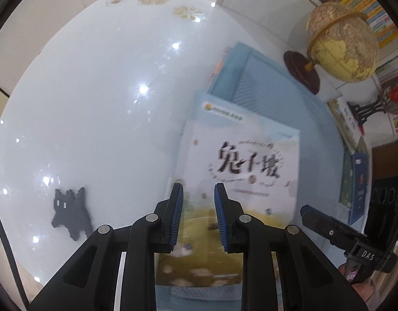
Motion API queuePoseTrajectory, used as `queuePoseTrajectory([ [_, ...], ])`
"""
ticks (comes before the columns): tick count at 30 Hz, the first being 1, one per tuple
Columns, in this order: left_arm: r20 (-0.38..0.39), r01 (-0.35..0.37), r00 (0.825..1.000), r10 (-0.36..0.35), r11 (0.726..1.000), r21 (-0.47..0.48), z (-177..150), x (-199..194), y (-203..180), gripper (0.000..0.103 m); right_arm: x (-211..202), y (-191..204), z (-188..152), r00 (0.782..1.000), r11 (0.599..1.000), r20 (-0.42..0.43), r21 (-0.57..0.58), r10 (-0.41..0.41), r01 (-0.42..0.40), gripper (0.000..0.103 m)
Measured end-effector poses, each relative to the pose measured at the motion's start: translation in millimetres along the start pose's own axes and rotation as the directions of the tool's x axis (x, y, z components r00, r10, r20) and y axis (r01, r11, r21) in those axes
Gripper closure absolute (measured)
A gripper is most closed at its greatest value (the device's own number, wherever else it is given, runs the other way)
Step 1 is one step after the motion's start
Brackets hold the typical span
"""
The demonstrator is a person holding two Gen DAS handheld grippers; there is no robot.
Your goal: Organize books
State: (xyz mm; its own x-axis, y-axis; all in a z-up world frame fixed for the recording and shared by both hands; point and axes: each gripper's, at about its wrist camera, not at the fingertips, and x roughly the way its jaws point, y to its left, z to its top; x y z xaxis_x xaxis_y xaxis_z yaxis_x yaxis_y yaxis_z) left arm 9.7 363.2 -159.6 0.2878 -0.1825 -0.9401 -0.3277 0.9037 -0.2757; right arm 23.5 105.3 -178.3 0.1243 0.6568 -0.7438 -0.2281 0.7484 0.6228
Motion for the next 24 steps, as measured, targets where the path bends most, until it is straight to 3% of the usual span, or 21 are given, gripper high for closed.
queuePoseTrajectory([
  [5, 0.030, -0.002, 1.000, 0.001, 1.000, 0.031, 5, -5, -31, 0.079, -35, -22, 3, 0.997, 1.000, 0.067, 0.014, -0.025, 0.024, 0.050],
  [12, 0.030, 0.060, 0.997, -0.065, 0.988, 0.144, 9, 16, -119, 0.079, -102, -87, 13, 0.983, 0.991, 0.163, 0.115, -0.081, 0.063, 0.049],
  [18, -0.029, 0.116, 0.993, -0.112, 0.960, 0.255, 5, 60, -218, 0.078, -166, -164, 29, 0.960, 0.968, 0.247, 0.241, -0.129, 0.068, 0.049],
  [24, -0.090, 0.156, 0.987, -0.134, 0.932, 0.328, -11, 89, -283, 0.079, -210, -240, 77, 0.927, 0.935, 0.341, 0.354, -0.154, 0.025, 0.049],
])
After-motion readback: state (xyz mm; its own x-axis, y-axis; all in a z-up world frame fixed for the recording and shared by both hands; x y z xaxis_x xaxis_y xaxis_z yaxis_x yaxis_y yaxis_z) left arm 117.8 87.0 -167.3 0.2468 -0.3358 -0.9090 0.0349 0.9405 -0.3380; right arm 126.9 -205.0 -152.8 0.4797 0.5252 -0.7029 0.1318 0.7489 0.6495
